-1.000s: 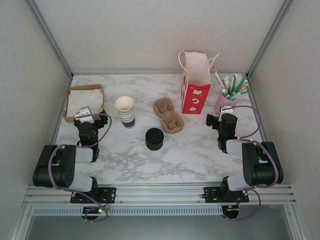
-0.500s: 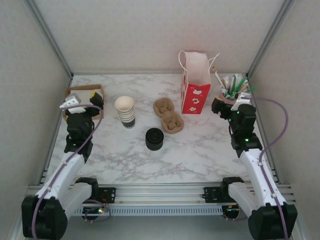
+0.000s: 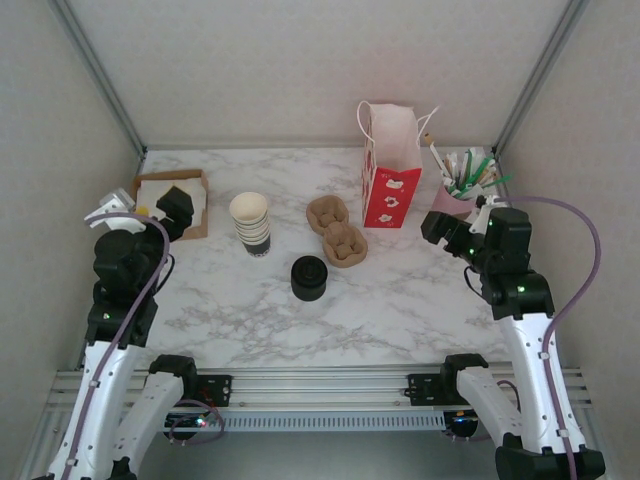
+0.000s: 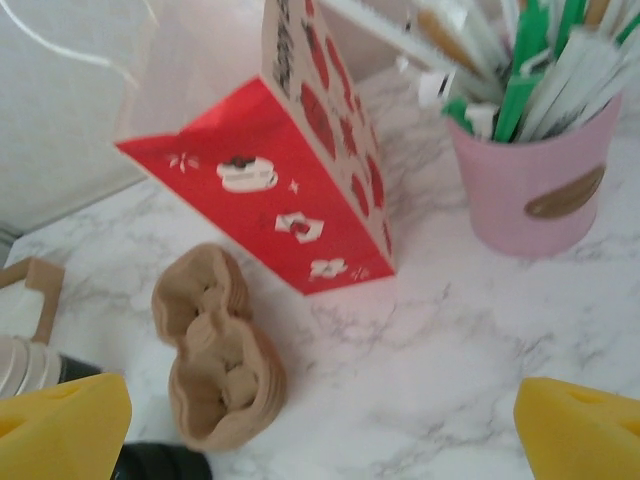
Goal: Pack the takeout coffee
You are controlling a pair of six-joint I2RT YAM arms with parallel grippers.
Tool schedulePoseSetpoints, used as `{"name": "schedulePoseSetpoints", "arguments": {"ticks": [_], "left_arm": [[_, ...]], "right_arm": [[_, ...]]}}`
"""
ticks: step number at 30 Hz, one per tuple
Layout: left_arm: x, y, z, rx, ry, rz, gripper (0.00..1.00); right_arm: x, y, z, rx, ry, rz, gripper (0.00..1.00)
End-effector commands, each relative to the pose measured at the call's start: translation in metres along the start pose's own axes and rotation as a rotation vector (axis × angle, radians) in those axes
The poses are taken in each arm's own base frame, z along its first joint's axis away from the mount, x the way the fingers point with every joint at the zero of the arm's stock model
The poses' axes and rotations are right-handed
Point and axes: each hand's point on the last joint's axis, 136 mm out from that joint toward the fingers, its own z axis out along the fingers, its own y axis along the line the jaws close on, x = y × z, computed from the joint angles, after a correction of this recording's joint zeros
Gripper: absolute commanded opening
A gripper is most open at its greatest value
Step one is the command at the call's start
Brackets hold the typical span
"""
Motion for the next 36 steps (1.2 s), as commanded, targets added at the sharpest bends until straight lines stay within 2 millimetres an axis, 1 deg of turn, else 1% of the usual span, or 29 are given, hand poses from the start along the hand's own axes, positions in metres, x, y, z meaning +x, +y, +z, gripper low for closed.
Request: {"name": "schedulePoseSetpoints", "arguments": {"ticks": [1, 3, 5, 8, 10, 12, 14, 17, 21, 24, 26, 27, 29, 33, 36], "left_arm": [[0.018, 0.005, -0.002, -0.017, 0.078, -0.122, 1.00], [0.022, -0.007, 0.001, 0.039, 0.119, -0.125, 1.00], [0.023, -0.009, 0.004, 0.018, 0.156, -0.139, 1.00], [0.036, -0.018, 0.014, 0.019, 0.268, -0.103, 1.00], [0.046, -0.020, 0.022, 0.012, 0.347, -0.069, 1.00], [0.052, -0.020, 0.027, -0.010, 0.390, -0.050, 0.99], [0.056, -0.020, 0.031, -0.028, 0.422, -0.034, 0.97], [0.068, -0.018, 0.039, -0.057, 0.483, -0.004, 0.87], [0.094, -0.017, 0.051, -0.104, 0.587, 0.067, 0.77], [0.113, -0.017, 0.057, -0.138, 0.656, 0.137, 0.73], [0.125, -0.017, 0.060, -0.168, 0.699, 0.200, 0.68], [0.129, -0.015, 0.063, -0.192, 0.714, 0.227, 0.64], [0.137, -0.012, 0.065, -0.227, 0.733, 0.268, 0.60], [0.144, -0.014, 0.071, -0.240, 0.753, 0.302, 0.47], [0.147, -0.015, 0.075, -0.241, 0.764, 0.314, 0.41]], "right_arm": [[0.016, 0.007, 0.001, -0.041, 0.083, 0.070, 0.99], [0.021, 0.005, 0.007, -0.031, 0.123, 0.102, 0.99], [0.027, 0.000, 0.013, -0.007, 0.156, 0.140, 0.99], [0.037, -0.002, 0.022, -0.010, 0.188, 0.183, 0.99], [0.041, 0.002, 0.028, -0.041, 0.204, 0.192, 0.99], [0.046, 0.004, 0.032, -0.061, 0.224, 0.199, 0.99], [0.050, 0.011, 0.037, -0.103, 0.246, 0.197, 0.99], [0.056, 0.019, 0.045, -0.133, 0.274, 0.186, 0.99], [0.067, 0.036, 0.054, -0.140, 0.330, 0.108, 0.99], [0.078, 0.042, 0.062, -0.107, 0.367, 0.047, 0.99], [0.086, 0.042, 0.067, -0.078, 0.392, 0.019, 0.99], [0.089, 0.042, 0.070, -0.065, 0.402, 0.004, 0.99], [0.097, 0.041, 0.076, -0.040, 0.425, -0.024, 0.99], [0.105, 0.034, 0.082, 0.012, 0.448, -0.046, 0.99], [0.108, 0.032, 0.084, 0.031, 0.468, -0.058, 0.99]]}}
